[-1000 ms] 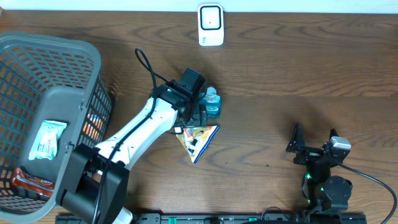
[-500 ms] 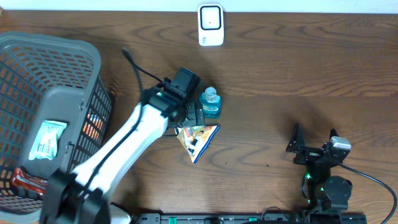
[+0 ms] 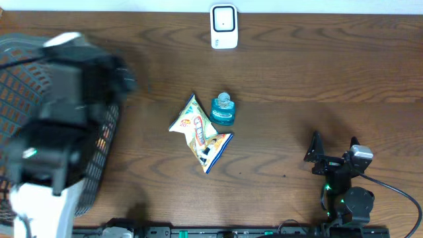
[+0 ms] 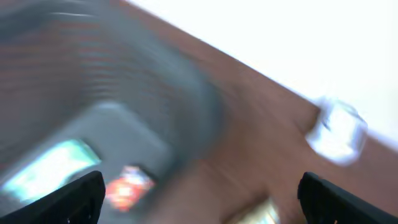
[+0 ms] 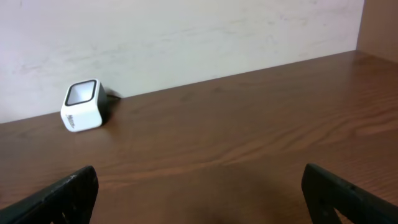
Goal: Scan the item barcode
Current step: 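Reach the left gripper into the basket and grasp the wipes pack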
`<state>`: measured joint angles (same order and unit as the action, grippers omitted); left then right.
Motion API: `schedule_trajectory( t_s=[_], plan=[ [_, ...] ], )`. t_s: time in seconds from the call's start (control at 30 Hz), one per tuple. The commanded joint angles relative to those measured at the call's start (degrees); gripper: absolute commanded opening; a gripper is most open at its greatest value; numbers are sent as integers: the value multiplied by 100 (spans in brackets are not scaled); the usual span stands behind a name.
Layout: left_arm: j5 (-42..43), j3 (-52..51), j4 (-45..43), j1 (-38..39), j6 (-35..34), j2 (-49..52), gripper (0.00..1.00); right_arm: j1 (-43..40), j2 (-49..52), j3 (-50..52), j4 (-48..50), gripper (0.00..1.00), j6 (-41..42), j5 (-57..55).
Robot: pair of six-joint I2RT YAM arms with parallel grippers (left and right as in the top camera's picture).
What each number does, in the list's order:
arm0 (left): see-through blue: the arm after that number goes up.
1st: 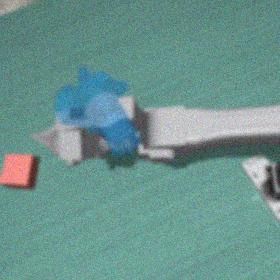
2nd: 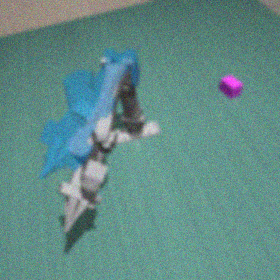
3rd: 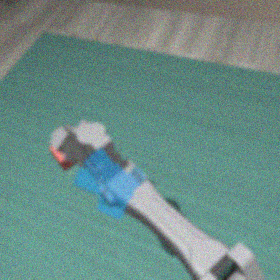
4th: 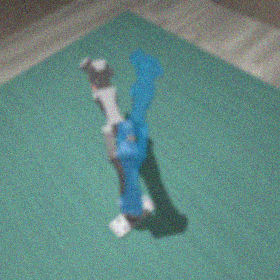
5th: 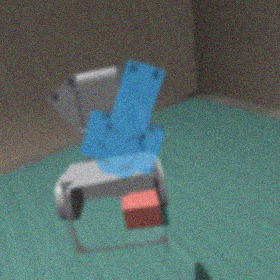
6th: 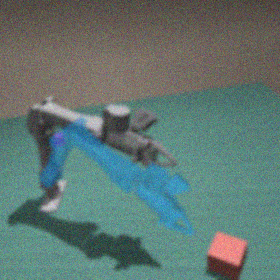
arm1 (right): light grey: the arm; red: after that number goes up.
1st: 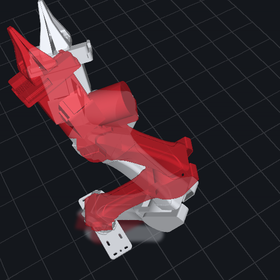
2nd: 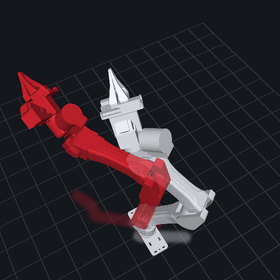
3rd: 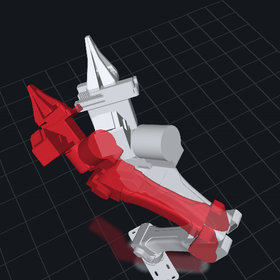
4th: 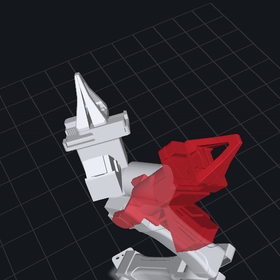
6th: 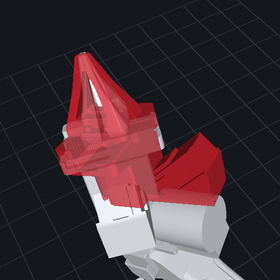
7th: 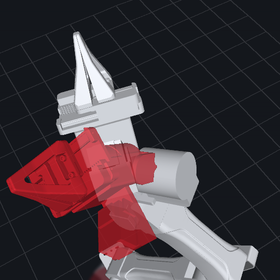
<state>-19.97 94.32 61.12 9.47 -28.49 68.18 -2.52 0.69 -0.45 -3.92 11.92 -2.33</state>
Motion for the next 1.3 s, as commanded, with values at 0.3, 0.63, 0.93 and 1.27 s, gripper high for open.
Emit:
schedule_trajectory(
  t_s=[0.3, 0.63, 0.93, 1.27],
  plan=[
    [1023, -892, 431, -4240, -2739, 590, 98, 33, -31, 13, -11, 100, -39, -28],
    [1825, -1563, -501, -4765, -2828, 2350, 98, 33, -31, 13, -11, 99, -39, -31],
    [2277, -1563, -1019, -4758, -3228, 3886, 98, 33, -31, 13, -11, 99, -39, -28],
    [2337, -1631, -1364, -4704, -3215, 4789, 99, 33, -31, 13, -11, 99, -39, -28]
  ],
)
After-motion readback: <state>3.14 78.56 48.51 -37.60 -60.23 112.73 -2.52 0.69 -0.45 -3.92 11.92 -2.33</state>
